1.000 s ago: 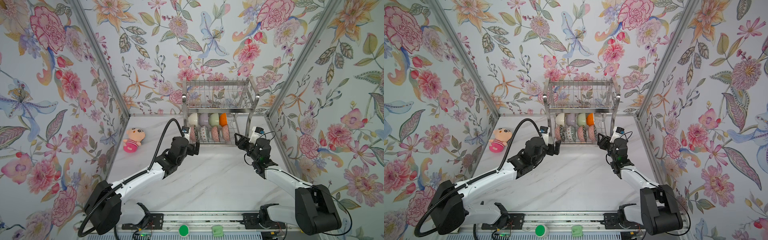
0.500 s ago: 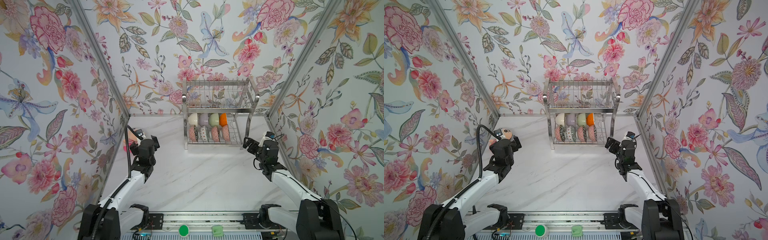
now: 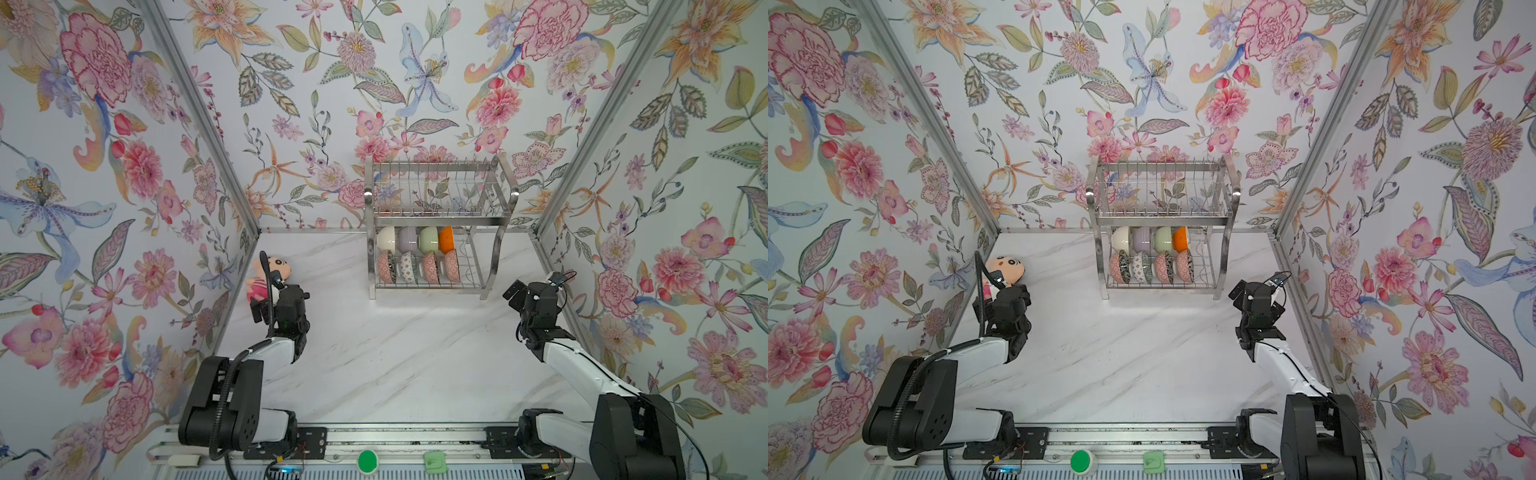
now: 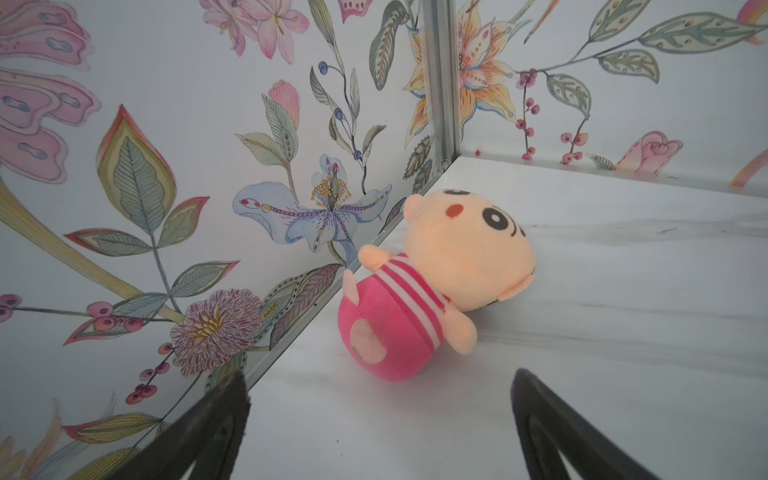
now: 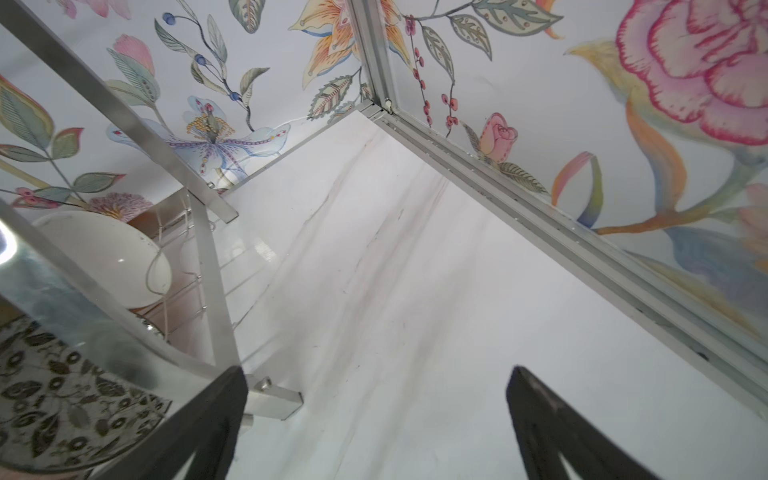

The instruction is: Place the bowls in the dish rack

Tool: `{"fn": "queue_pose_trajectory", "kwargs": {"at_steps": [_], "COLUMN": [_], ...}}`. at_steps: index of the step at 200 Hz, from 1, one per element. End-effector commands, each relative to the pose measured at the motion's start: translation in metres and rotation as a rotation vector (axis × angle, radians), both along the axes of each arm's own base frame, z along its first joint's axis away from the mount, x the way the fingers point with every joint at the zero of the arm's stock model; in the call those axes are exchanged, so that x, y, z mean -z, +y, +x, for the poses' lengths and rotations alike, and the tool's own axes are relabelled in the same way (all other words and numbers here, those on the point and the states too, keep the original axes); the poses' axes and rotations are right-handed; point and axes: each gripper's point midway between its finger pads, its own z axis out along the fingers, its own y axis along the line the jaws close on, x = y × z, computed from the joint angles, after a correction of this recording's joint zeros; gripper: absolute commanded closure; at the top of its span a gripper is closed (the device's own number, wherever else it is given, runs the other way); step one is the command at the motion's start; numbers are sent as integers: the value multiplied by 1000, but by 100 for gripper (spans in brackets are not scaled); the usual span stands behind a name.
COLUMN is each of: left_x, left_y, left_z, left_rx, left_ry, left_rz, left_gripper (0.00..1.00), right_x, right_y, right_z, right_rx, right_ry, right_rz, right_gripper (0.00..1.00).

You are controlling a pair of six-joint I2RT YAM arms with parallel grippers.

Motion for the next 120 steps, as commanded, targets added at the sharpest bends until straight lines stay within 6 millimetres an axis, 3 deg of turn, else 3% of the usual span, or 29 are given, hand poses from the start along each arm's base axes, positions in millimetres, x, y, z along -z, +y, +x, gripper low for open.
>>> {"fn": "queue_pose_trajectory", "kwargs": {"at_steps": [1,39,71,120], "left_x": [-8,1,-3,-13], "left_y": [-2,-11,-22,-28], "left_z": [11,18,19,-3], "left_rx": [38,102,162,211], "left_ry": [-56,-70,-92,-197], "left_rz": [13,37,54,67], "left_gripper": [1,1,1,1], "right_x": [9,6,9,5], "right_y": [-9,-9,-3,16], "right_z": [-2,0,-8,-7], "right_rx": [28,-10,-28,-98], "right_ry": [13,47,12,-68], "right_rz": [-72,-190,-343,-475], "right_gripper": [1,1,1,1]}}
